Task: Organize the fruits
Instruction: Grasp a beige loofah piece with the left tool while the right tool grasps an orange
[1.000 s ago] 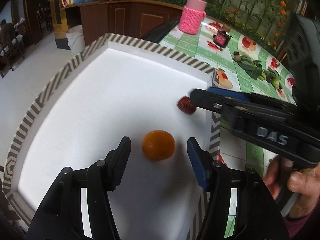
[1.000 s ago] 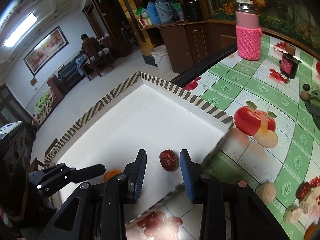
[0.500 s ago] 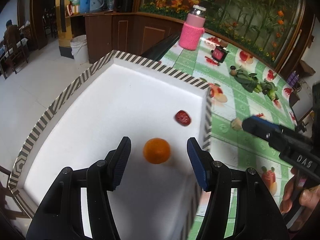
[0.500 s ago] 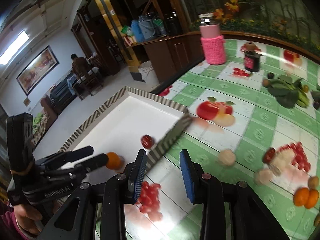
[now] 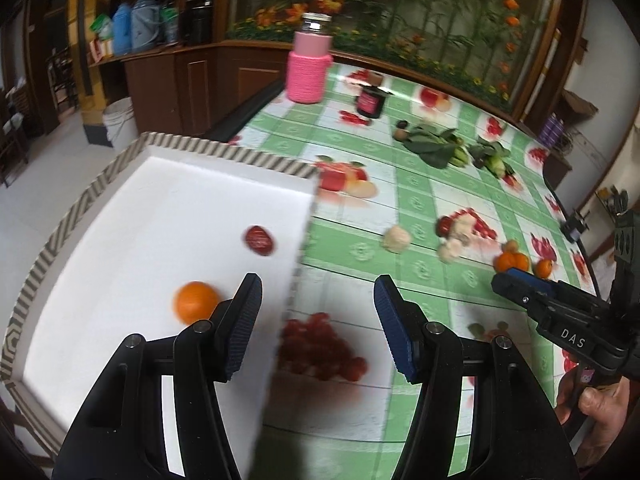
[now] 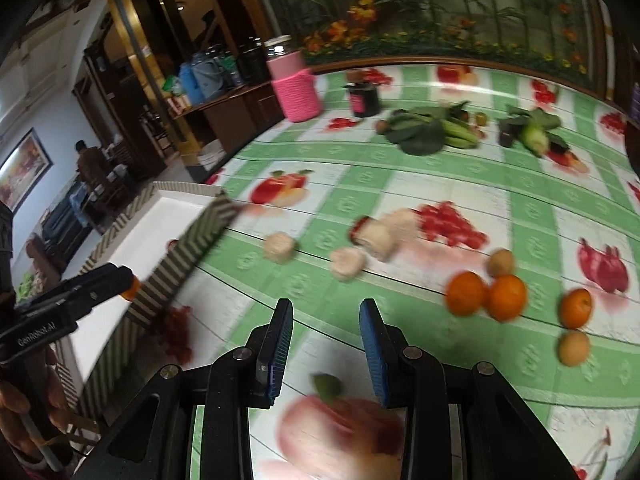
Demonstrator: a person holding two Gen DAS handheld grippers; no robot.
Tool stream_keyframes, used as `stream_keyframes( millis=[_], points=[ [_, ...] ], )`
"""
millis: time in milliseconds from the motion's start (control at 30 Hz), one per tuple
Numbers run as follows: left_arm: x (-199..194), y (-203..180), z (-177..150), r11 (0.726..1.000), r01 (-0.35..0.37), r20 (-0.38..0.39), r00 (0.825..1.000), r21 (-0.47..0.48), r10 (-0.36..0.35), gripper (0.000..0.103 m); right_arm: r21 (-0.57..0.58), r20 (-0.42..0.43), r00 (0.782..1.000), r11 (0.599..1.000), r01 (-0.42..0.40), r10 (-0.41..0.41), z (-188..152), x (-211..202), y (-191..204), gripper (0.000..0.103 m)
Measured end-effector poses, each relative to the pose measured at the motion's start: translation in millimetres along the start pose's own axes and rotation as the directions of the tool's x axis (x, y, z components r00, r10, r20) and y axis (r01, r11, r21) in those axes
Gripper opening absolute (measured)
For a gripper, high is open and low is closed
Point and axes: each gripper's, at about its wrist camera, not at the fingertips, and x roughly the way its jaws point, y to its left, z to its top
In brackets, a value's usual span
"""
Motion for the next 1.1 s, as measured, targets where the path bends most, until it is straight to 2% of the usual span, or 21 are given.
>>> stream_keyframes(
  millis=[233,433,733,1100],
  points=[
    [18.5,-41.7,-0.3,0.997,0.012,-0.021,1.000,0.080,-0.010,0.059,0.049,-0.004,0.993,0.992,0.116,-0.116,-25.5,-21.8,-51.5,0.034],
    [39.6,-75.3,0.0,0.990,0.036,-0.048,0.998,0.138,-0.030,0.059,0.101,0.005,0.989,0.984,0.146,-0.147,-36.8,-38.0,-84.7,0.034],
    [74.0,-112.5,2.9,0.976,0.054,-0.104,0.994,0.213,-0.032,0.059,0.062,-0.032,0.998,0.996,0.063,-0.061,-26.0,-15.1,-76.1,0.034],
    [110.3,-124.0,11.5,0.973,0.062,-0.154,0.988,0.223,-0.028,0.058,-0.003,-0.060,0.989,0.991,0.134,-0.134,-2.0,23.3,-71.6,0.034]
  ],
)
